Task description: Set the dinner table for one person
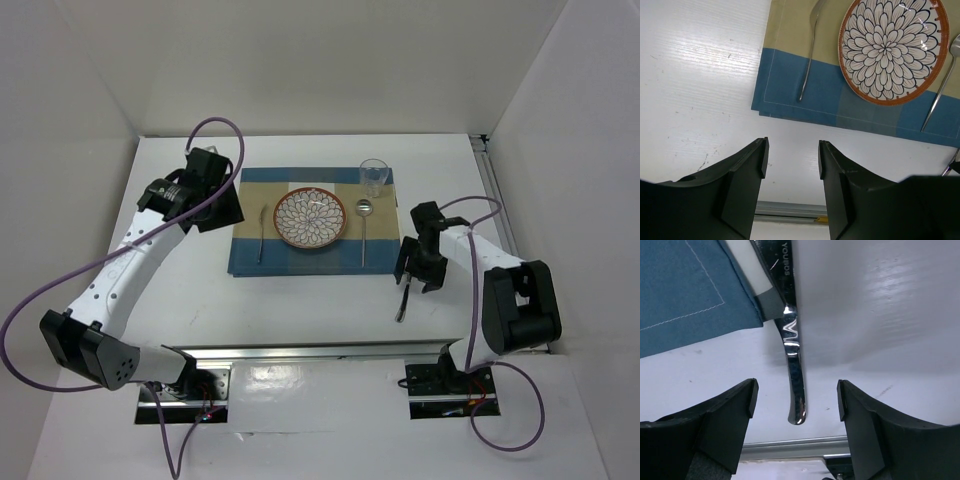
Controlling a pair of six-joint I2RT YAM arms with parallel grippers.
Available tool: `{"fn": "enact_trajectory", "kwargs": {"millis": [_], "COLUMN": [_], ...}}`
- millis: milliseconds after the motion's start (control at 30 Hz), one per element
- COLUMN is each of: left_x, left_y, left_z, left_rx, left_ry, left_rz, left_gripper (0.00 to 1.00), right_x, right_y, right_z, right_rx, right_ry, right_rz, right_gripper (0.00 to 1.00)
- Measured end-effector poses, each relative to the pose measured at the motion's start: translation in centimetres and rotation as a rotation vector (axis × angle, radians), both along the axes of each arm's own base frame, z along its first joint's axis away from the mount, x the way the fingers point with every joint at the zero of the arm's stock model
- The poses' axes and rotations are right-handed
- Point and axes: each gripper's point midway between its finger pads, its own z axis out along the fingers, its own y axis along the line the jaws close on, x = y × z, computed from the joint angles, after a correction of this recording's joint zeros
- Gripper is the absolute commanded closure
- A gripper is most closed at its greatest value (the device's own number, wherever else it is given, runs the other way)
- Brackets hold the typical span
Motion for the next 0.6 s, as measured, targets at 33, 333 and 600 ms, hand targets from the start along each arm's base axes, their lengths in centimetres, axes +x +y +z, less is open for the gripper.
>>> {"fn": "enact_trajectory", "kwargs": {"millis": [33, 333, 600], "left_x": [0.0, -0.1, -0.1], "left_y": [0.0, -0.1, -0.1], "left_z": [0.0, -0.3, -0.3], "left_rx": [0.0, 0.006, 0.004], "left_ry": [0.001, 0.008, 0.009], "left_rz": [-0.001, -0.019, -0.021], "left_gripper": [0.4, 0.41, 0.41], "right_x": [-0.3, 0.4, -0.2], "right_y": [0.2, 1.5, 1.4], "right_z": [-0.2, -1.1, -2.0], "right_rx": [0.012, 0.072, 0.019], "right_ry": [0.011, -0.006, 0.008], "right_rz": [0.0, -0.037, -0.072], "right_gripper": [0.27, 0.6, 0.57]}}
